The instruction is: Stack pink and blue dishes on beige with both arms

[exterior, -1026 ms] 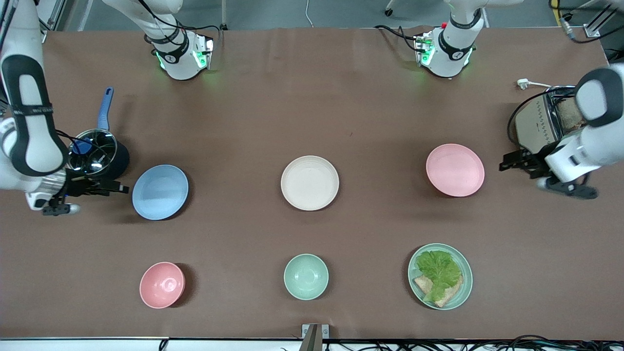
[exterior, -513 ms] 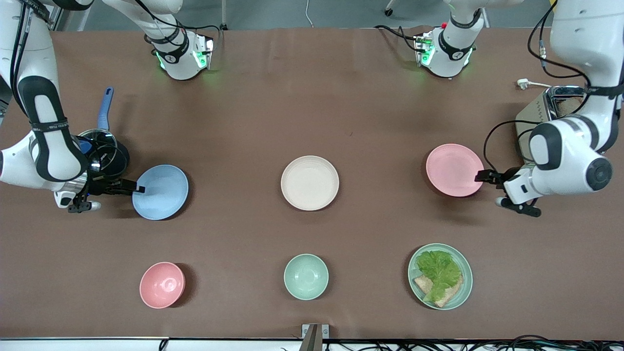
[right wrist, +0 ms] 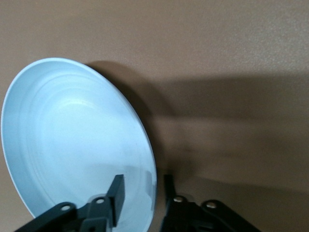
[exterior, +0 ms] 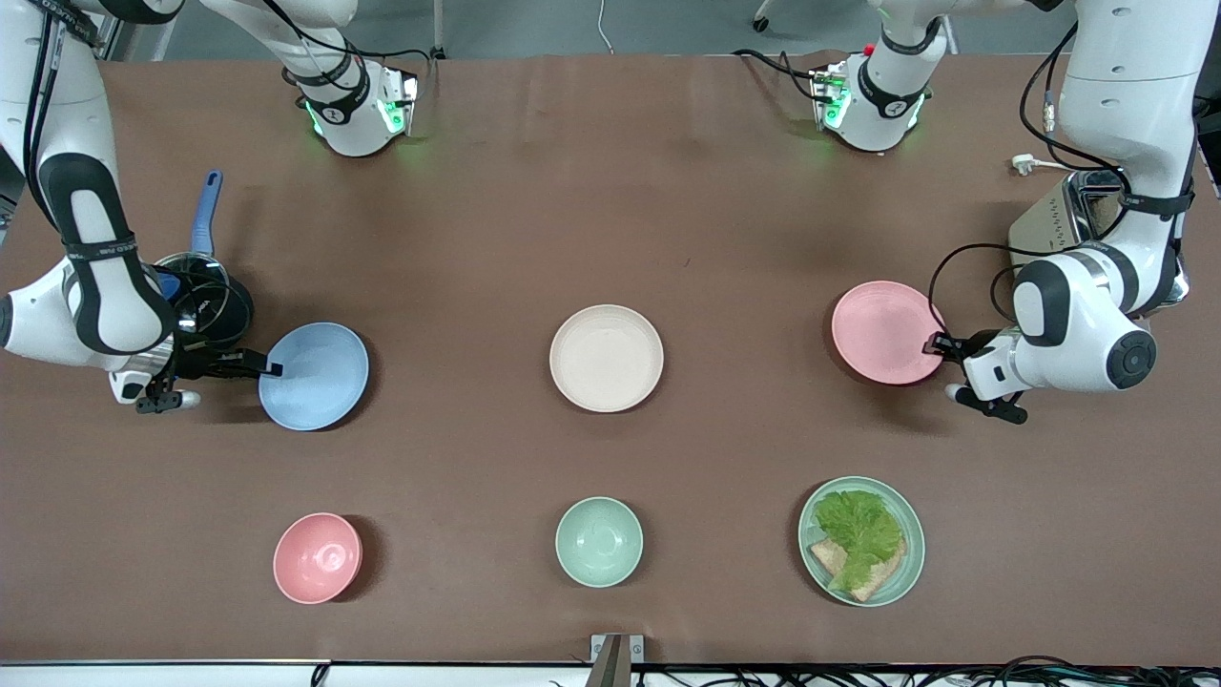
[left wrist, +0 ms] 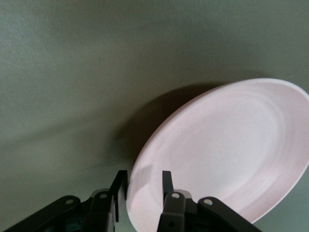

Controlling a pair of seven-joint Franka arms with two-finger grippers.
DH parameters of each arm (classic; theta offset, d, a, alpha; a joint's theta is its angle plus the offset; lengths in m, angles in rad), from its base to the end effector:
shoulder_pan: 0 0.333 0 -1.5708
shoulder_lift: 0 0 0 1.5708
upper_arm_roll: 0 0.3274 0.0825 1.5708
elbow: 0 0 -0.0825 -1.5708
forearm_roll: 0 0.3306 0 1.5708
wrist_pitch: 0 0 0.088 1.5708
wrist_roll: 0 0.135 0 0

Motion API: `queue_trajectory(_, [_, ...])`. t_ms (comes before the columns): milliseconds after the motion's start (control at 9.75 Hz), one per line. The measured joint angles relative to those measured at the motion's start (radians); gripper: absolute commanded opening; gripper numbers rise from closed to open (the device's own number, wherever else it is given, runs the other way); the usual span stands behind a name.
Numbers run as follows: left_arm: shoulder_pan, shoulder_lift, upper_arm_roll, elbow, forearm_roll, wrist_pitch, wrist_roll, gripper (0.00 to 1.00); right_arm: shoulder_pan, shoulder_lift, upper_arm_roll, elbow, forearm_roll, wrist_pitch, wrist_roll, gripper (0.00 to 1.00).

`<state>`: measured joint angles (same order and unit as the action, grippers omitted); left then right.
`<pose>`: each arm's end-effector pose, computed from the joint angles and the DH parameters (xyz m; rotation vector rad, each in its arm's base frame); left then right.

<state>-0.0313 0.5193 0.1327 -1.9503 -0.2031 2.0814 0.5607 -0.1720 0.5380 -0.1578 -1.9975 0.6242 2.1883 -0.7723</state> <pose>0.5352 0.0379 0.2129 2.8570 -0.4761 -0.4835 0.5232 -0.1415 0.1972 -2.6717 0.0011 0.1082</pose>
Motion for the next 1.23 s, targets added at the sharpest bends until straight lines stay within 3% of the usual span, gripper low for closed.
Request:
queue_trajectory(103, [0.002, 0.002, 0.0, 0.0, 0.0, 0.0, 0.001, 0.0, 0.0, 0.001, 0.0, -0.004, 0.003, 0.002, 0.0, 0.02])
queue_trajectory(308, [0.004, -0.005, -0.002, 0.01, 0.0, 0.0, 0.008, 0.0, -0.001, 0.007, -0.001, -0.003, 0.026, -0.002, 0.0, 0.0])
queue_trajectory(513, [0.002, -0.078, -0.03, 0.045, -0.004, -0.055, 0.001, 0.0, 0.002, 0.006, -0.022, 0.039, 0.026, -0.063, 0.0, 0.01])
queue_trajectory(718, [0.002, -0.172, -0.094, 0.112, -0.021, -0.2, -0.059, 0.01, 0.006, -0.001, -0.083, 0.193, -0.015, -0.297, 0.055, 0.01])
queue_trajectory(1026, [-0.004, -0.224, -0.319, 0.167, -0.064, -0.23, -0.386, 0.02, 0.032, -0.028, -0.092, 0.454, -0.115, -0.591, 0.339, 0.01])
queue_trajectory(1231, [-0.021, -0.199, -0.477, 0.183, -0.067, -0.19, -0.608, 0.02, 0.091, -0.053, -0.089, 0.513, -0.12, -0.656, 0.511, 0.01])
